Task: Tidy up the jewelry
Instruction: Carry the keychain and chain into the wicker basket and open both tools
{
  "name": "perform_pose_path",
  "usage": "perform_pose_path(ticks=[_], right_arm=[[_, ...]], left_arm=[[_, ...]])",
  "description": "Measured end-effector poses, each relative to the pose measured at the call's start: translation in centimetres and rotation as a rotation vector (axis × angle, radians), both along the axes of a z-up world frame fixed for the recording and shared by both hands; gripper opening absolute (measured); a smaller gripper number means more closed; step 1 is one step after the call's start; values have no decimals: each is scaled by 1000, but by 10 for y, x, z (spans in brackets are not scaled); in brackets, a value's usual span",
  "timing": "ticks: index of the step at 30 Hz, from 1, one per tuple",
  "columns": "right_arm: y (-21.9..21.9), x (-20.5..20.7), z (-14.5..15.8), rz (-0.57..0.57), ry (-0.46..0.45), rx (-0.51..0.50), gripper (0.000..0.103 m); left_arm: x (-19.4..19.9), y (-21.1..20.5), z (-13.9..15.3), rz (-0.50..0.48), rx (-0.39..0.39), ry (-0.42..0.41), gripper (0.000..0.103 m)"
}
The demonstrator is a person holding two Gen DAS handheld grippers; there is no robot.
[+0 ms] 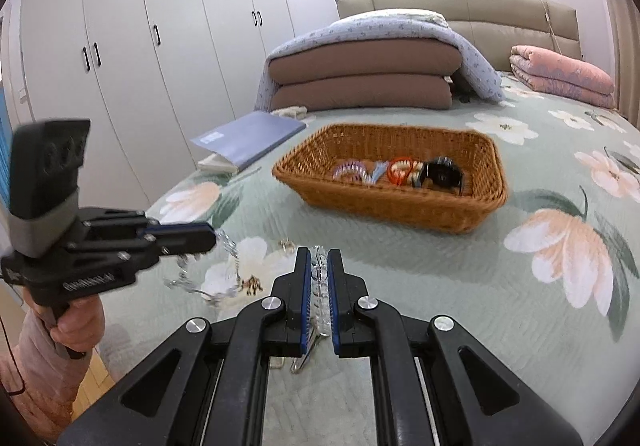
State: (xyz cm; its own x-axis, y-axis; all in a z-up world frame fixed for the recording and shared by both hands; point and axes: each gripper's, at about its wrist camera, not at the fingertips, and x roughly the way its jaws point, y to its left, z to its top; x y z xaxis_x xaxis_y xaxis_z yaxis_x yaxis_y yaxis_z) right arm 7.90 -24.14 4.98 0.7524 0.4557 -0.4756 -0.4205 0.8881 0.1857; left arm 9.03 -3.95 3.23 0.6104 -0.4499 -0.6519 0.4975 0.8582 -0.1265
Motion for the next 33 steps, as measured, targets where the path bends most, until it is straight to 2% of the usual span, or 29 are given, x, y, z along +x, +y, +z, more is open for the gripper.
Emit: perform_pose_path(ticks=[9,15,21,27,33], right_arm=[[1,37,43,-31,-74,-4,9],[4,90,68,-46,-56,3,9],[2,155,66,-43,52,53,9],[4,215,32,-55,224,75,9],[3,232,10,-111,281,40,10]], left_arm=[[23,-6,59,-27,-41,-111,3],[70,-18,78,-14,-62,-120,3],[126,-31,75,-2,-62,-87,3],[175,-40,49,30,-45,-20,3],[206,-39,25,71,-47,38,3]])
